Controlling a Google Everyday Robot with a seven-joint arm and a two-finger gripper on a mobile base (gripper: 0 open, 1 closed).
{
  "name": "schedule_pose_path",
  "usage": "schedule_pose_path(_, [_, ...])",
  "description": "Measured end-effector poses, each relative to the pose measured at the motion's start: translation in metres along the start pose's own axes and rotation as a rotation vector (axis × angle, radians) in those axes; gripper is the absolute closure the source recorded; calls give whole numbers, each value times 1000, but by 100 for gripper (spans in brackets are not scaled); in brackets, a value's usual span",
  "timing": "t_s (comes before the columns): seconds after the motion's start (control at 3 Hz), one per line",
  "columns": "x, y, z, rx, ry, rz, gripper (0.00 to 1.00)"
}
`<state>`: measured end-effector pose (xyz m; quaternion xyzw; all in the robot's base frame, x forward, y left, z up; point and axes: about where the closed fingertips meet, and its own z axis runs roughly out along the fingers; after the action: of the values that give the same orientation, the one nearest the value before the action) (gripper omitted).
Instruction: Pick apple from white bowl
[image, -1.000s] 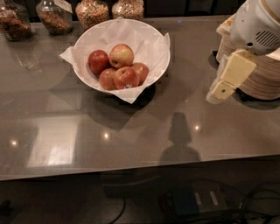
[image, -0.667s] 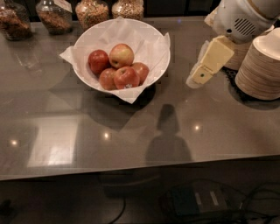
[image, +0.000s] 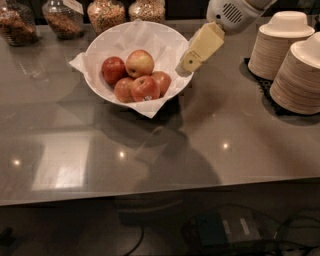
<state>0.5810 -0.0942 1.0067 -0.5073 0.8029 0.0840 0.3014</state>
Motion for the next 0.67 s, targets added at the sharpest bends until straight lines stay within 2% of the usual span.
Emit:
schedule_pose_path(0.33, [-26, -12, 24, -44, -48, 49, 0])
schedule_pose_path(0.67, [-51, -14, 47, -110, -117, 58, 0])
